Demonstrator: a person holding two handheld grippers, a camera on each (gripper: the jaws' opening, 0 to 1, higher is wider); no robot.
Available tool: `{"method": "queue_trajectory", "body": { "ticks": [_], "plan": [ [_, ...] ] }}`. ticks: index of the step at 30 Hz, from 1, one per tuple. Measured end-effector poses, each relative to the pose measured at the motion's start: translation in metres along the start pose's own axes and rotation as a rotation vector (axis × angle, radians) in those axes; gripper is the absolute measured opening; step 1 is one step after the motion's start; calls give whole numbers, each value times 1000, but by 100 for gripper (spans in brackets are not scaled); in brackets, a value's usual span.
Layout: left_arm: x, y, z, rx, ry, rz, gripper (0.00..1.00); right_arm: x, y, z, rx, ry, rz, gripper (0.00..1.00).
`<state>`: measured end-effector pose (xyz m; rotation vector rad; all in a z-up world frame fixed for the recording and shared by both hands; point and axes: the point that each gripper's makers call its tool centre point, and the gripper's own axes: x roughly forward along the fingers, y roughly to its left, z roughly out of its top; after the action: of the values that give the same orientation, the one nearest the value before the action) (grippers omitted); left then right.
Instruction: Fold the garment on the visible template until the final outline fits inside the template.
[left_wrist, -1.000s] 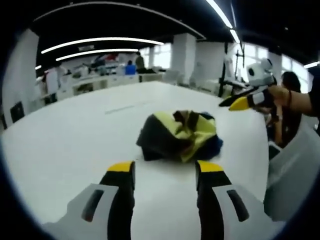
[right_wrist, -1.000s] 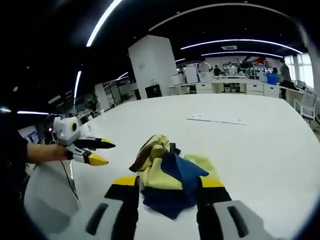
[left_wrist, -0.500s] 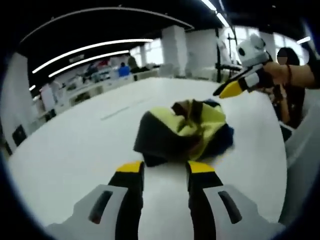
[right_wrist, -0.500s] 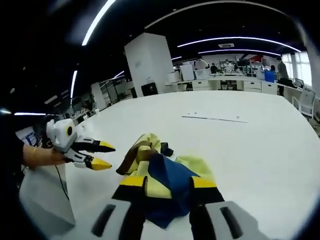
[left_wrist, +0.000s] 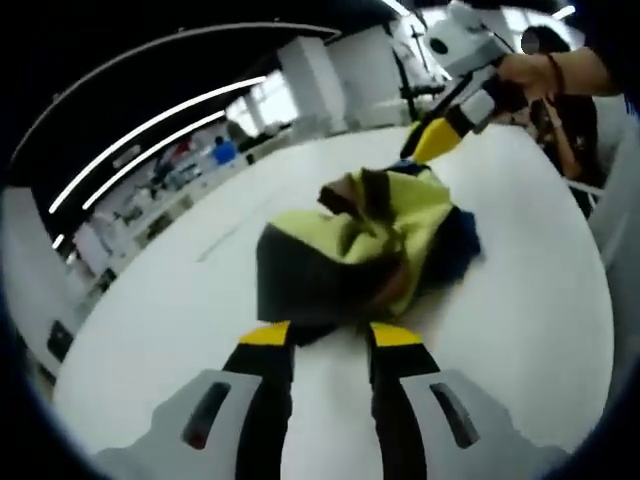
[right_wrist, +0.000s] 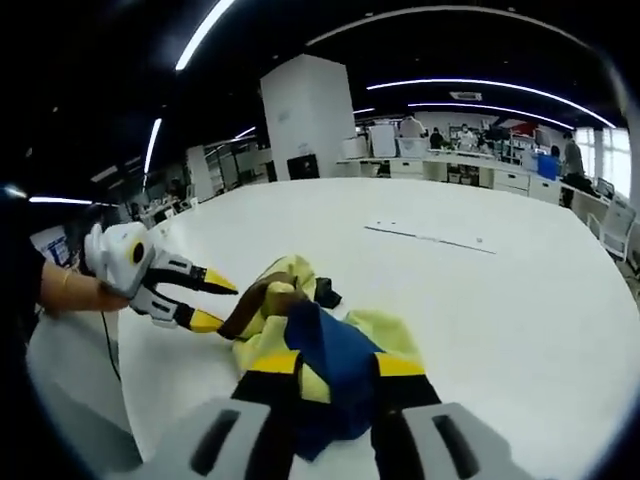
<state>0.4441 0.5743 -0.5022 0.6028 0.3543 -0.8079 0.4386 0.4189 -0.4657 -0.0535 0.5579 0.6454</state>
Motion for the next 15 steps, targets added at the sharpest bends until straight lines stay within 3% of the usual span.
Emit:
{"method": "queue_trajectory", "body": {
  "ticks": [3, 8, 11, 15],
  "plan": [
    [5, -1, 1, 26, -7, 4, 26, 3, -2, -5, -50, 36, -13, 20],
    [10, -2, 4, 69, -3, 5, 13, 7, -9, -11, -88, 69, -49, 12],
    [9, -5, 10, 46, -26, -19, 1, 6, -12, -13, -75, 73, -53, 8],
    [5, -7, 15, -13, -51, -27, 0, 5, -12, -15, -98, 84, -46, 0]
  ]
}}
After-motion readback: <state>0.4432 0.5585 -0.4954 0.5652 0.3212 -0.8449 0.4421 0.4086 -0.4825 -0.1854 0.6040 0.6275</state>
